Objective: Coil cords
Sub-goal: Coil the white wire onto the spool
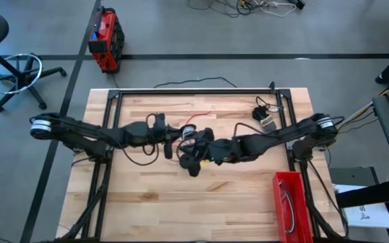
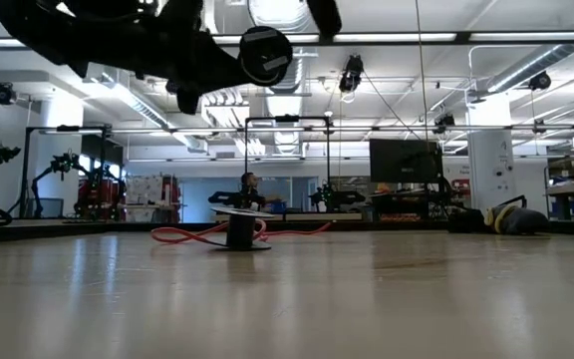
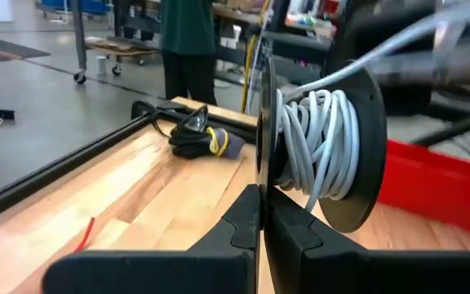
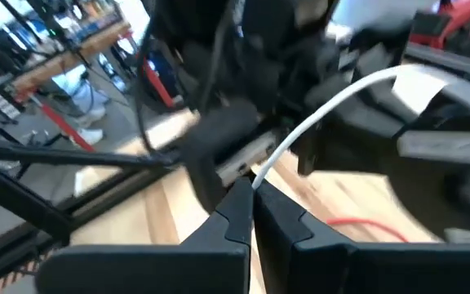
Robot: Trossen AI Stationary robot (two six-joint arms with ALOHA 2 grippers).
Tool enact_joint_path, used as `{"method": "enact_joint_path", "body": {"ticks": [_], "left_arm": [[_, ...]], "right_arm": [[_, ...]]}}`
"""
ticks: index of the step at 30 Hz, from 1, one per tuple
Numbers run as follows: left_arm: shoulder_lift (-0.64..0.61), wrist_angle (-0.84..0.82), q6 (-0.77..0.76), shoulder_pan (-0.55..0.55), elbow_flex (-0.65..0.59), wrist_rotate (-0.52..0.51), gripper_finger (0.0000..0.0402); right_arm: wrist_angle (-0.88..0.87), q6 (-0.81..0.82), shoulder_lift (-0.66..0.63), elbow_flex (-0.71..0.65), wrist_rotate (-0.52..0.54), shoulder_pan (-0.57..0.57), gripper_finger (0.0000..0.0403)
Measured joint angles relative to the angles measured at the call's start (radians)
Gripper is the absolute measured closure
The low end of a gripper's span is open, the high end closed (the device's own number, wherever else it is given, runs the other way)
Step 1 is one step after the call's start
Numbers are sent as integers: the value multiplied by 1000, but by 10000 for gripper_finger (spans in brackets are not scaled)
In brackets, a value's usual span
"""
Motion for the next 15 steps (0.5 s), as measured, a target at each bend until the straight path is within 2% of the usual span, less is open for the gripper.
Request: {"method": "enact_joint_path", "body": {"ticks": [7,15], "left_arm": [[53,86,-37,-1,23,-46,402],[-20,71,-44,-2,25,-23,402]], "right_arm": [[-42,50,65,0,-50,-19,403],[-255,147,91,-12,-40,-27,403]]}}
